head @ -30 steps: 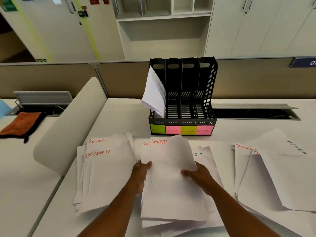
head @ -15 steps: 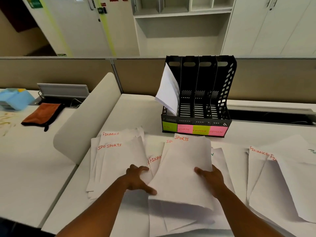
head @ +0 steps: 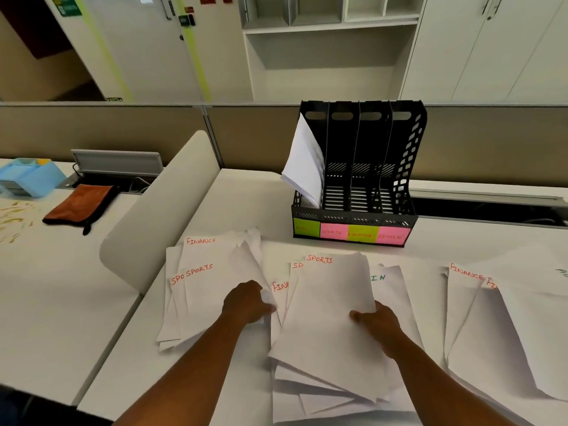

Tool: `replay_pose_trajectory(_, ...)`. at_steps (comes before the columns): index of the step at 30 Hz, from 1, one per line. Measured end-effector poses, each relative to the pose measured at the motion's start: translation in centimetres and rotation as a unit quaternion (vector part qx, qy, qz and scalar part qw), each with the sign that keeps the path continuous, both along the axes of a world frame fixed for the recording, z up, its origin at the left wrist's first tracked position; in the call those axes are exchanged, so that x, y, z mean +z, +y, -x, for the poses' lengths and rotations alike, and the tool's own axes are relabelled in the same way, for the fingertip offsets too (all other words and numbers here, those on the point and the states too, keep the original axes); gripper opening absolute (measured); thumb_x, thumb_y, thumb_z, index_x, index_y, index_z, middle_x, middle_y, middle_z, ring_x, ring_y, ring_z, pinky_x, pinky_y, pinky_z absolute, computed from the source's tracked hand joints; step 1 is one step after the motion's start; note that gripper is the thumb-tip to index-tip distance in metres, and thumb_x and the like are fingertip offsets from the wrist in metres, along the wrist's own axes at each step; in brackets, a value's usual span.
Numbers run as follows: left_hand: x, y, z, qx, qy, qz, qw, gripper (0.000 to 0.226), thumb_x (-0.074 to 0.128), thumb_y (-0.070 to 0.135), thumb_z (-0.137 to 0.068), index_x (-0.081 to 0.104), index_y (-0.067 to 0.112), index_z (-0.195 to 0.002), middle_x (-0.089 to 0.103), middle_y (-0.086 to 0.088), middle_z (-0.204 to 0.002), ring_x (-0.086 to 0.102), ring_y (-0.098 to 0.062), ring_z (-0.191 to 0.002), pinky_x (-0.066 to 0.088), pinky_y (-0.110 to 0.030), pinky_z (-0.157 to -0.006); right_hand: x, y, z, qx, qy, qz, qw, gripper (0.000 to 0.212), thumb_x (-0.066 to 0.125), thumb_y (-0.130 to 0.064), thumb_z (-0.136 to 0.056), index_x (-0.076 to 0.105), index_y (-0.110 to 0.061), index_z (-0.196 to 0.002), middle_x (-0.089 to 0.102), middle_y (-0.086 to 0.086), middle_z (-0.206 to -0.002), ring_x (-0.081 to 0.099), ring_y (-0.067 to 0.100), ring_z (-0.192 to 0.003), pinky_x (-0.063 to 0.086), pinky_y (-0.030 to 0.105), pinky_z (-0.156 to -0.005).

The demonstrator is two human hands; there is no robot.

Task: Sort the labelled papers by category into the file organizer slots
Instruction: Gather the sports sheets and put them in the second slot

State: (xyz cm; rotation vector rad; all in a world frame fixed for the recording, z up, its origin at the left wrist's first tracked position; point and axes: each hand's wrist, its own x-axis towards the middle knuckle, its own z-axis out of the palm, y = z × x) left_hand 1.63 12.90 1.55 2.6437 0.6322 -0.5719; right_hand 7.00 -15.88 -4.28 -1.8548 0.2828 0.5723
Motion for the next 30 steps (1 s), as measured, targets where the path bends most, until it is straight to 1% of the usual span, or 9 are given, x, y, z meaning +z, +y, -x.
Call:
replay_pose_trajectory(5,1.2,-2.4,-0.8,-0.012,-0.080,0.040,0.996,0.061,0.049,0.053,-0.093,0.046,0.014,-0.139,0.050,-0.006,-0.143,0.049,-0.024,-0.129,0.038,-0.032,-0.103,-0.1,-0.4,0.2,-0.002,0.008,0.001,1.000,0.028,0.069,-0.017,-0.082,0.062,-0.017,-0.108,0.068,0.007,-0.100,0.064,0.030,-0.089,0.055,0.046,-0.084)
replay_pose_trajectory(9,3.2,-6.1,-1.2,-0.077,-0.121,0.075,0.987,0.040,0.060,0.042,-0.086,0.067,0.012,-0.112,0.067,-0.008,-0.116,0.062,-0.027,-0.109,0.046,-0.029,-0.085,-0.1,-0.3,0.3,0.000,0.011,0.003,1.000,0.028,0.067,-0.016,-0.081,0.063,-0.015,-0.109,0.067,0.005,-0.096,0.064,0.027,-0.087,0.055,0.041,-0.079)
replay_pose_trajectory(14,4.6,-10.8,-0.6,-0.160,-0.158,0.120,0.967,0.030,0.067,0.047,-0.077,0.073,0.022,-0.092,0.071,0.001,-0.095,0.061,-0.016,-0.080,0.043,-0.024,-0.063,0.2,-0.1,0.7,0.030,0.008,-0.007,0.999,0.034,0.067,-0.025,-0.083,0.058,-0.017,-0.114,0.065,0.007,-0.102,0.061,0.026,-0.090,0.052,0.037,-0.079)
replay_pose_trajectory(17,4.1,-13.0,-0.1,-0.221,-0.135,0.198,0.945,0.026,0.071,0.046,-0.076,0.075,0.026,-0.092,0.071,0.006,-0.094,0.058,-0.009,-0.077,0.043,-0.019,-0.064,0.8,-0.2,1.1,0.042,0.005,-0.040,0.998,0.041,0.063,-0.047,-0.074,0.063,-0.018,-0.103,0.068,0.007,-0.089,0.061,0.022,-0.078,0.051,0.032,-0.067)
replay_pose_trajectory(20,2.7,-14.4,0.4,-0.231,-0.083,0.227,0.942,0.037,0.074,0.049,-0.075,0.072,0.022,-0.101,0.071,0.001,-0.102,0.061,-0.015,-0.084,0.048,-0.023,-0.074,0.9,-0.2,1.0,-0.023,0.038,-0.146,0.988,0.043,0.046,-0.058,-0.090,0.063,-0.021,-0.104,0.071,0.013,-0.099,0.067,0.032,-0.094,0.053,0.049,-0.089)
replay_pose_trajectory(22,2.1,-14.8,0.5,-0.241,-0.040,0.234,0.941,0.045,0.072,0.051,-0.077,0.069,0.020,-0.108,0.069,-0.002,-0.110,0.062,-0.019,-0.092,0.046,-0.023,-0.077,1.0,-0.2,0.6,-0.077,0.074,-0.215,0.971,0.053,0.033,-0.066,-0.089,0.060,-0.026,-0.111,0.071,0.011,-0.105,0.067,0.033,-0.100,0.051,0.052,-0.094)
replay_pose_trajectory(24,1.8,-14.8,0.6,-0.249,0.010,0.270,0.930,0.049,0.070,0.055,-0.077,0.068,0.022,-0.113,0.068,-0.001,-0.117,0.062,-0.019,-0.100,0.047,-0.025,-0.082,1.2,-0.2,0.3,-0.096,0.091,-0.245,0.960,0.053,0.039,-0.068,-0.086,0.059,-0.027,-0.112,0.072,0.008,-0.106,0.066,0.032,-0.102,0.051,0.051,-0.093)
replay_pose_trajectory(27,1.7,-14.0,0.7,-0.222,0.049,0.361,0.905,0.043,0.067,0.053,-0.081,0.067,0.027,-0.115,0.068,0.000,-0.118,0.061,-0.016,-0.105,0.049,-0.028,-0.093,1.2,-0.5,0.3,-0.055,0.065,-0.174,0.981,0.046,0.064,-0.059,-0.079,0.062,-0.024,-0.108,0.073,0.005,-0.103,0.067,0.029,-0.098,0.054,0.048,-0.091)
replay_pose_trajectory(30,1.1,-12.9,0.7,-0.085,-0.024,0.458,0.885,0.031,0.063,0.048,-0.086,0.069,0.028,-0.108,0.070,0.006,-0.110,0.064,-0.009,-0.100,0.048,-0.018,-0.081,0.5,-1.0,0.3,-0.027,0.012,-0.073,0.997,0.028,0.073,-0.026,-0.079,0.065,-0.015,-0.104,0.071,0.010,-0.099,0.067,0.029,-0.087,0.057,0.037,-0.070)
